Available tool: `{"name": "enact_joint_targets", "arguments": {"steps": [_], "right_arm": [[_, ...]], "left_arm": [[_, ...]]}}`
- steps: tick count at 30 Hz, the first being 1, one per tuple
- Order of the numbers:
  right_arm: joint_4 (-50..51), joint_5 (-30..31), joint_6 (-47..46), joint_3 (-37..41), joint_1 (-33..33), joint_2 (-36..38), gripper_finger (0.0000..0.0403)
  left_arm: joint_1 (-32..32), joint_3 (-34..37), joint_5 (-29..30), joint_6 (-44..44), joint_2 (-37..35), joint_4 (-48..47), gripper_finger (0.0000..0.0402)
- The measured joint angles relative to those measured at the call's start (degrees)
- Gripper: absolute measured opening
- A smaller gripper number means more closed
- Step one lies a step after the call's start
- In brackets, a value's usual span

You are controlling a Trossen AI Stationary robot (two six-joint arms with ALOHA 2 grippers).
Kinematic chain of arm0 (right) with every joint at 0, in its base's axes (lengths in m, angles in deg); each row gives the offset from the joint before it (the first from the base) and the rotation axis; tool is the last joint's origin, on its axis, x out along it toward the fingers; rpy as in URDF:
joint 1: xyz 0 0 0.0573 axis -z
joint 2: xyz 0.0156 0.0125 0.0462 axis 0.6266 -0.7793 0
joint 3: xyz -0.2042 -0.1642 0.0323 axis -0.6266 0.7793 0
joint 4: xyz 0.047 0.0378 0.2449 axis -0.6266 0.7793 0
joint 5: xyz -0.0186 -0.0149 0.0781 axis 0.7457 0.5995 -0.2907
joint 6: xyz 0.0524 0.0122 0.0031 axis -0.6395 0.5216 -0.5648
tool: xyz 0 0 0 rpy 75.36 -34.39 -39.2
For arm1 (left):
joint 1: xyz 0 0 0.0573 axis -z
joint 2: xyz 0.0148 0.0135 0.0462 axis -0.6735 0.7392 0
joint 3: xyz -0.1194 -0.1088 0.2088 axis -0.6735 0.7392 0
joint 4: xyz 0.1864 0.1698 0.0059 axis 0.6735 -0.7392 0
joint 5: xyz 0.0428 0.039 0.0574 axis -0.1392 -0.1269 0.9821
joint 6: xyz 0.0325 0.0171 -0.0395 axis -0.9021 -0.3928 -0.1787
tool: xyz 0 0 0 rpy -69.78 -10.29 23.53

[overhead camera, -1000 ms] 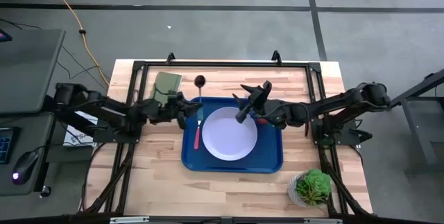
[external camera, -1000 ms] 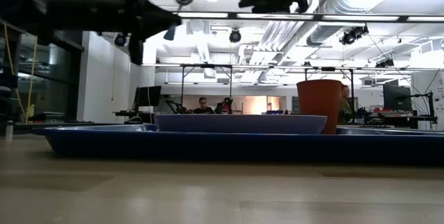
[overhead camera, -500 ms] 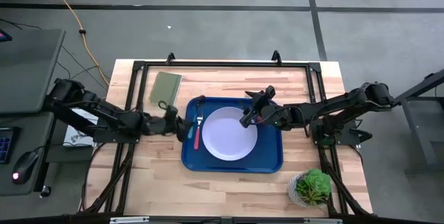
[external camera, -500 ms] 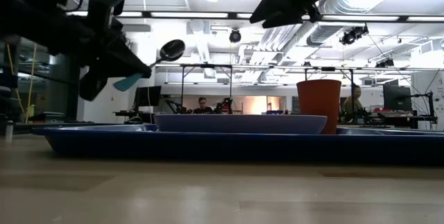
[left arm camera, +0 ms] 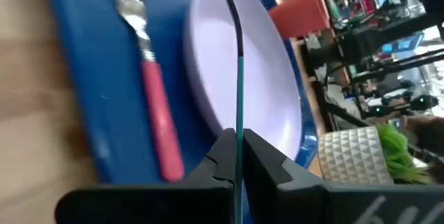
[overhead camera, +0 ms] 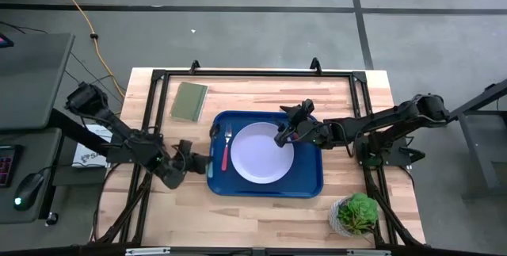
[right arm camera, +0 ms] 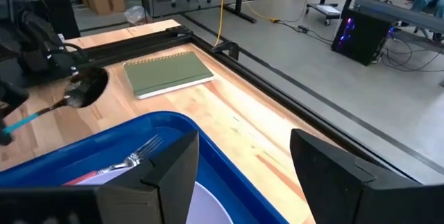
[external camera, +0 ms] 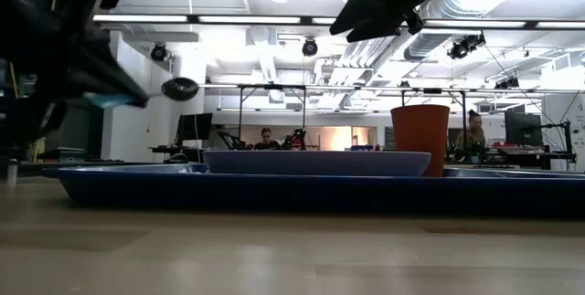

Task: Pick and place plate/cup/fork/spoon on tray
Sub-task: Put the blue spoon on the blue serving tray to the left of the red fork

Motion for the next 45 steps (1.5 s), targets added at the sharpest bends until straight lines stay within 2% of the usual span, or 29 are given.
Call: {"name": "enact_joint_targets", "arguments": {"steps": [3,5,9,12,13,17,21,28,31,45], "right_arm": [[0.0,0.0,-0.4,0.0,0.0,0.0,0.022],[0.0,0.0,-0.4,0.0,0.0,0.0,0.022],[0.0,0.0,-0.4,0.0,0.0,0.0,0.022],[0.0,0.0,-0.4,0.0,0.0,0.0,0.022],[0.0,0.0,-0.3,0.0,0.0,0.0,0.022],[0.0,-0.2,-0.4,0.0,0.1,0.0,0.022],[-0.2,-0.2,-0.4,0.0,0.1,0.0,0.022],[-0.1,-2.1,-1.8,0.0,0.1,0.0,0.022],[-0.1,-2.1,-1.8,0.0,0.1,0.0,0.022],[0.0,-2.1,-1.9,0.0,0.0,0.0,0.022]], "left_arm": [[0.6,-4.3,0.0,-0.5,5.7,-0.2,0.0],[0.7,-7.5,-2.1,-0.6,9.5,-2.5,0.0],[1.0,-11.7,-8.9,6.7,12.3,-18.8,0.0],[3.0,-13.8,-8.9,15.8,9.9,-33.4,0.0],[3.3,-14.2,-8.7,18.0,9.2,-35.5,0.0],[2.0,-14.3,-7.3,17.3,9.1,-31.0,0.0],[-1.5,-14.3,-6.1,8.8,10.9,-23.2,0.0],[-8.4,-14.3,-6.1,2.7,13.7,-22.4,0.0],[-9.4,-14.3,-8.8,-0.5,15.7,-19.6,0.0],[-10.1,-14.2,-11.7,1.6,19.7,-19.0,0.0]]}}
